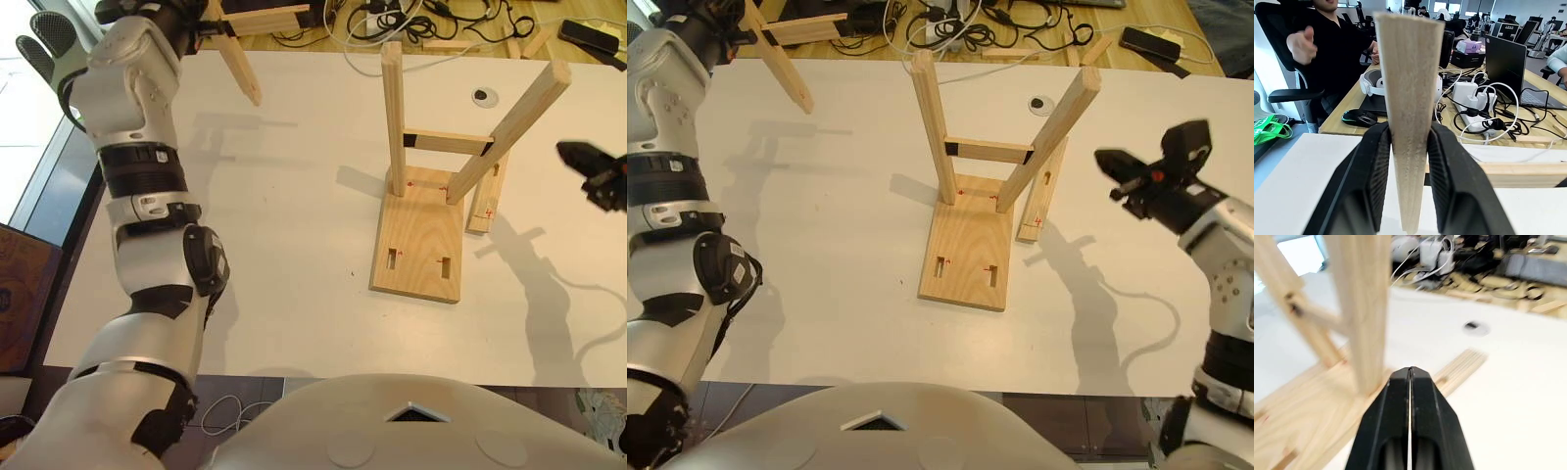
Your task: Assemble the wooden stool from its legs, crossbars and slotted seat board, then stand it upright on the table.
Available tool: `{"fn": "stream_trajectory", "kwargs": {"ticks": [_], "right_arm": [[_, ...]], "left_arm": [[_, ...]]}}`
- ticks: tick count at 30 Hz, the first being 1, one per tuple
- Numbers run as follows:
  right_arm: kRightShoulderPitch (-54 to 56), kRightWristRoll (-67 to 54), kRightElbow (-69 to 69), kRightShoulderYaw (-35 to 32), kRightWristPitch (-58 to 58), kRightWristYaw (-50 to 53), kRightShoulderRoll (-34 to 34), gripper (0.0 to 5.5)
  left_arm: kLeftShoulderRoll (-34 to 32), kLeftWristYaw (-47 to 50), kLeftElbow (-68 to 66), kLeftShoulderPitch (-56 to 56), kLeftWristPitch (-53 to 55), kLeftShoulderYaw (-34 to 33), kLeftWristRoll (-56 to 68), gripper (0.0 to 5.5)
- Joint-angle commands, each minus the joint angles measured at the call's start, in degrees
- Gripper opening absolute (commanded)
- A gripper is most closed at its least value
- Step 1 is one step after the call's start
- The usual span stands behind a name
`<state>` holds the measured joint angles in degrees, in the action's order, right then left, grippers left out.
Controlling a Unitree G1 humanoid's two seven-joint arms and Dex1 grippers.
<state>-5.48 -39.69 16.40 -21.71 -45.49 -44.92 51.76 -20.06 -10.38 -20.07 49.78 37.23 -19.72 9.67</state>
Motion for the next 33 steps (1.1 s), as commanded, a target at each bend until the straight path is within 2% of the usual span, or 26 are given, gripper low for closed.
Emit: {"fn": "stream_trajectory", "kwargs": {"ticks": [1, 3, 6, 9, 13, 17, 23, 28, 33], "right_arm": [[-18.06, -1.08, 5.29, -3.92, -5.69, -17.58, 11.83, 0.00], [-23.78, 4.56, 6.08, 0.88, -2.11, -19.01, 13.39, 0.00], [-23.77, 10.67, 6.85, 10.50, 1.86, -15.69, 10.55, 0.00], [-15.08, 12.94, 7.15, 18.69, 0.45, -10.36, 4.54, 0.00], [-6.41, 10.40, 13.67, 23.63, -8.88, 0.21, -5.25, 0.00], [3.22, 11.74, 13.50, 29.86, -16.69, 8.16, -12.58, 0.00], [12.14, 17.82, 4.99, 33.56, -21.05, 19.65, -21.00, 0.00], [18.16, 20.74, -2.61, 35.88, -20.09, 21.78, -25.16, 0.00], [23.85, 22.94, -13.08, 35.31, -15.92, 23.89, -31.83, 0.00]], "left_arm": [[2.23, 4.01, 13.80, -3.90, 2.83, -3.97, 4.42, 1.04], [2.98, 5.38, 16.92, -3.57, 3.05, -5.09, 6.22, 1.04], [3.82, 7.00, 20.12, -2.47, 3.80, -5.74, 8.71, 1.04], [4.06, 8.55, 22.43, -1.54, 4.82, -5.39, 10.41, 1.04], [4.53, 8.75, 21.03, 0.45, 4.94, -4.15, 11.74, 1.04], [4.49, 9.82, 22.22, 0.51, 5.96, -3.93, 12.77, 1.04], [4.54, 9.75, 21.49, 2.56, 6.74, -2.50, 14.24, 1.04], [4.67, 10.22, 22.30, 2.77, 7.42, -2.00, 15.31, 1.04], [3.52, 10.42, 24.75, 2.00, 9.79, -1.24, 15.91, 1.04]]}}
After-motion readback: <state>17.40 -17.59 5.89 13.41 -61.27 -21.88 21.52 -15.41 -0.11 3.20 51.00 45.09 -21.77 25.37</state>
